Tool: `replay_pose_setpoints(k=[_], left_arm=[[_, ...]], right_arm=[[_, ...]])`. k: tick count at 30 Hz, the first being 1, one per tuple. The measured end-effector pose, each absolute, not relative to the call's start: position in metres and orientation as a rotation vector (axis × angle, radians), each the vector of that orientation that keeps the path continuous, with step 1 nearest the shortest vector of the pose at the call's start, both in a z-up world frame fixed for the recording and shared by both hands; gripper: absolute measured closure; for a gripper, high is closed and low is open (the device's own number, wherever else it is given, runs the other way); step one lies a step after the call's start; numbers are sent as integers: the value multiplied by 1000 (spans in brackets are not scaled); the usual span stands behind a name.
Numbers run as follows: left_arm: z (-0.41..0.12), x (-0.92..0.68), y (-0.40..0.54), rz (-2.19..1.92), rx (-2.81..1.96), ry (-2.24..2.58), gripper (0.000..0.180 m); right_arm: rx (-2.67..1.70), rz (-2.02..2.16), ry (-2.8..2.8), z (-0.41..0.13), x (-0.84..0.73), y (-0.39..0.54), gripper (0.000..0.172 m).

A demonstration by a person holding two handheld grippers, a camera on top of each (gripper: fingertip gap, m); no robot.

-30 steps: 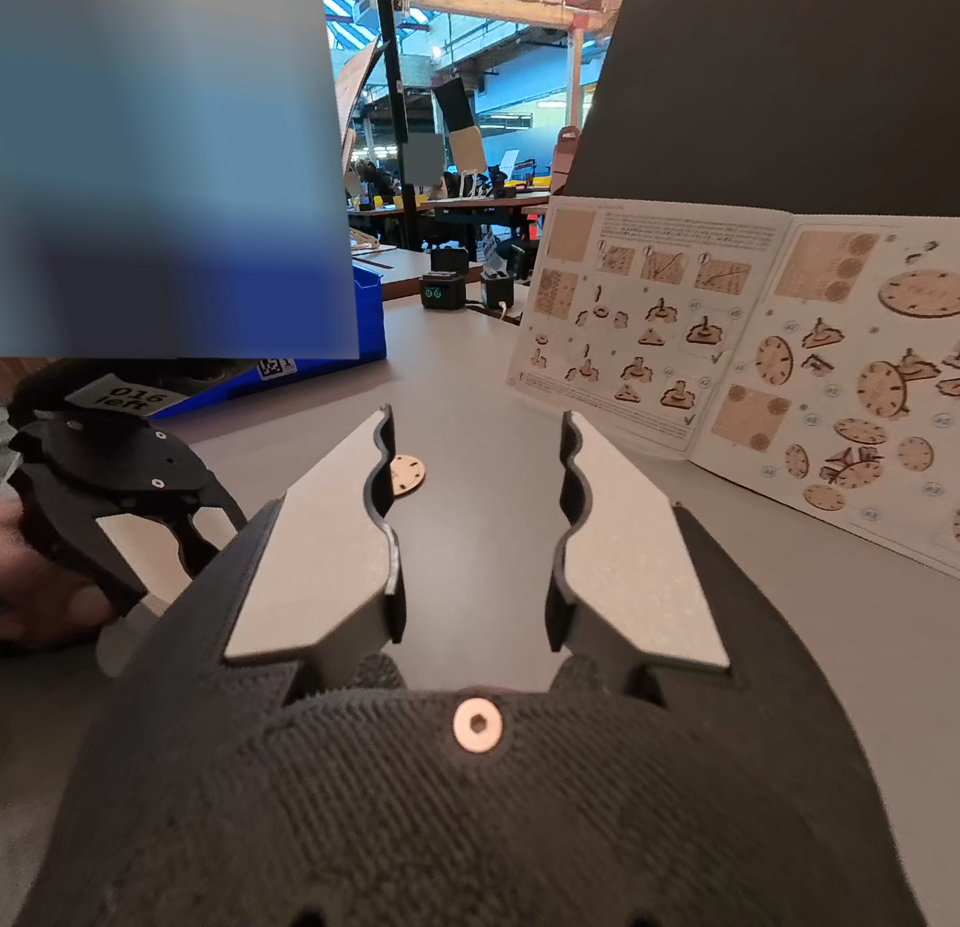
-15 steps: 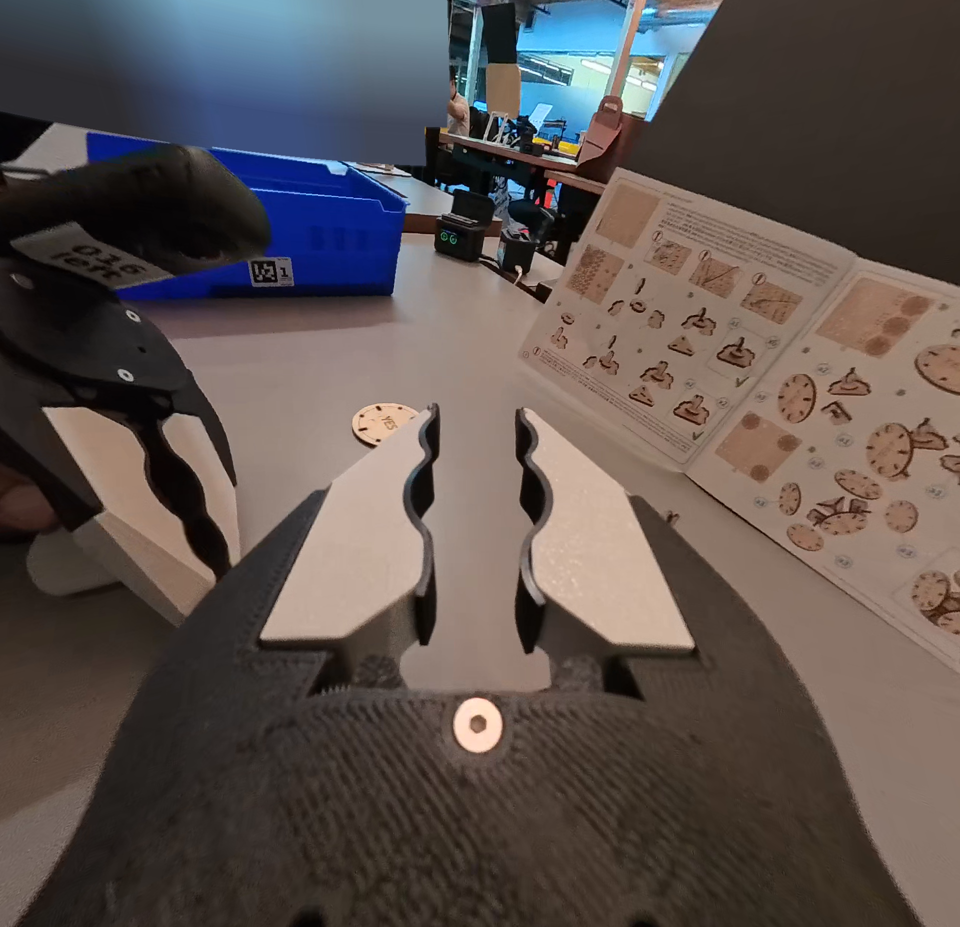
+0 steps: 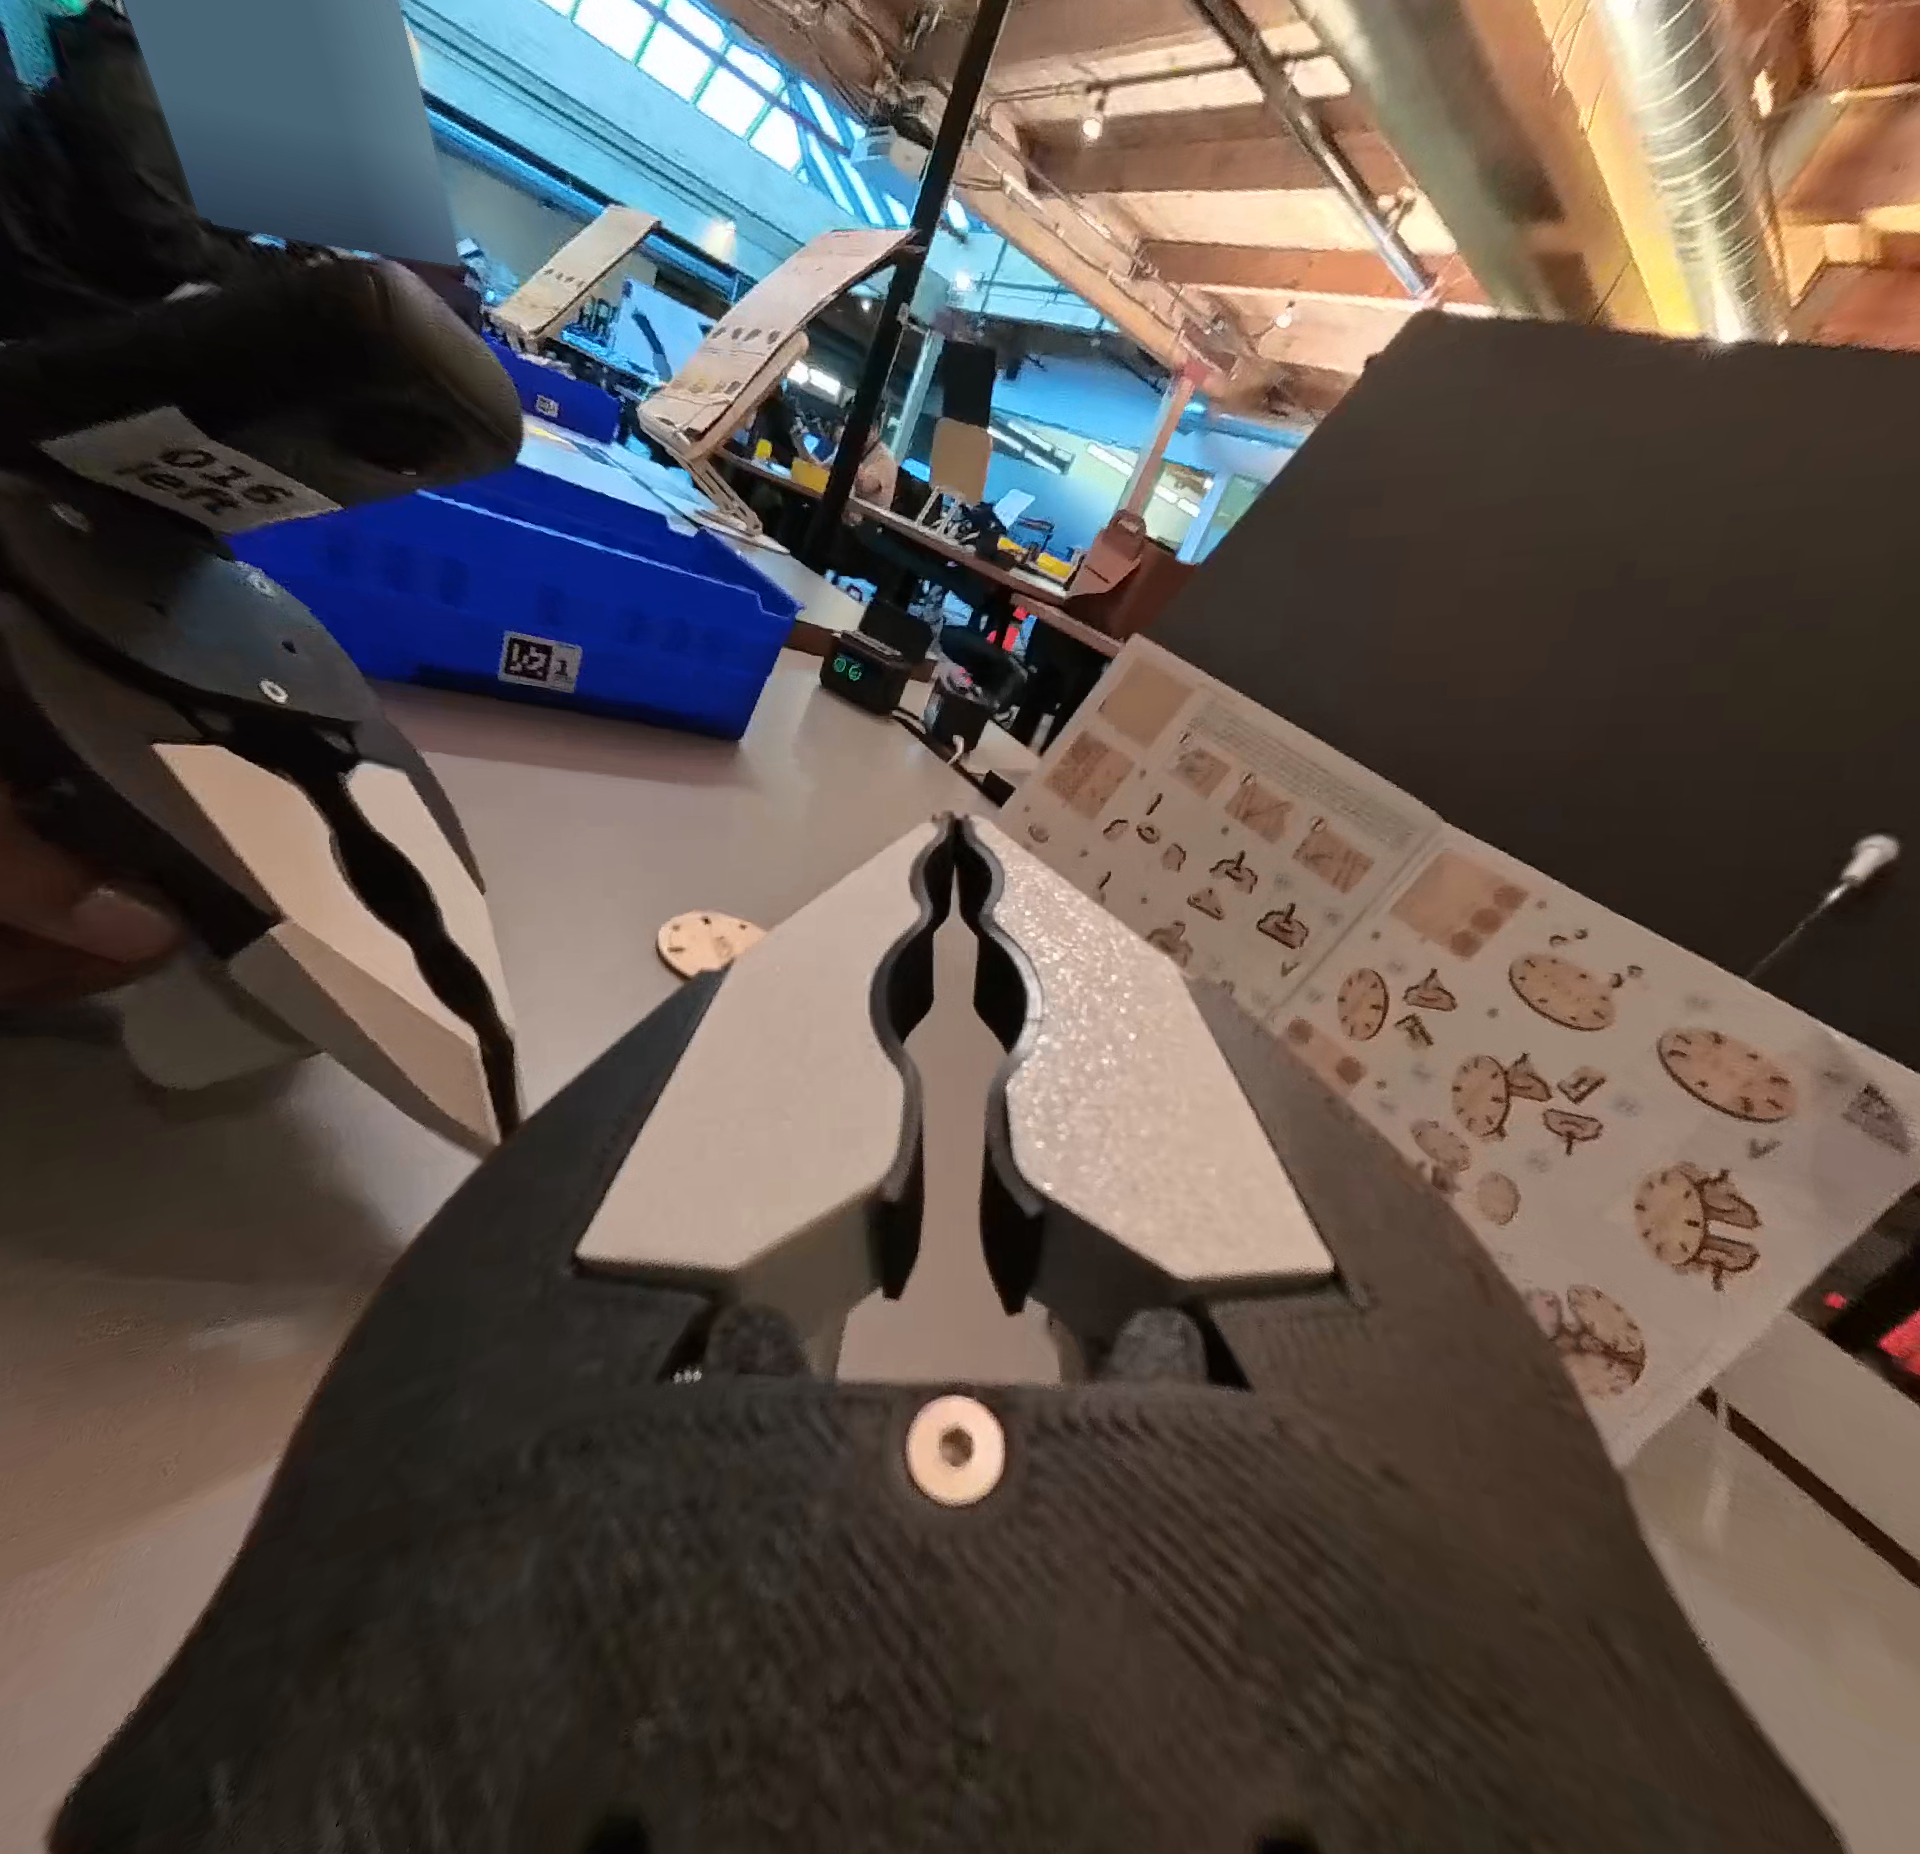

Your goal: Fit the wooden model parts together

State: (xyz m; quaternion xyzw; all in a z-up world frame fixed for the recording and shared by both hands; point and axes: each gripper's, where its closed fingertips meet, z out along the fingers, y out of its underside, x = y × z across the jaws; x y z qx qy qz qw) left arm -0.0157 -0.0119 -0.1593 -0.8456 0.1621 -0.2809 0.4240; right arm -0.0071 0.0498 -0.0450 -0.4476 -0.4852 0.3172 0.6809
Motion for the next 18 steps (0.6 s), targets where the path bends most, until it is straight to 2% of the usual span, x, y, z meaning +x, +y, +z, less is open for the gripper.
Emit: replay_pose_setpoints(k=[9, 14, 18], left_arm=[[-166, -25, 6, -448, -2156, 632, 180], [-143, -27, 39, -414, -2106, 650, 180], [-147, -25, 60, -392, -2084, 654, 180]], right_arm=[[-1047, 752, -1344, -98, 21, 52, 172], [-1152, 957, -1373, -100, 28, 51, 172], [-1219, 1050, -1410, -105, 26, 50, 172]])
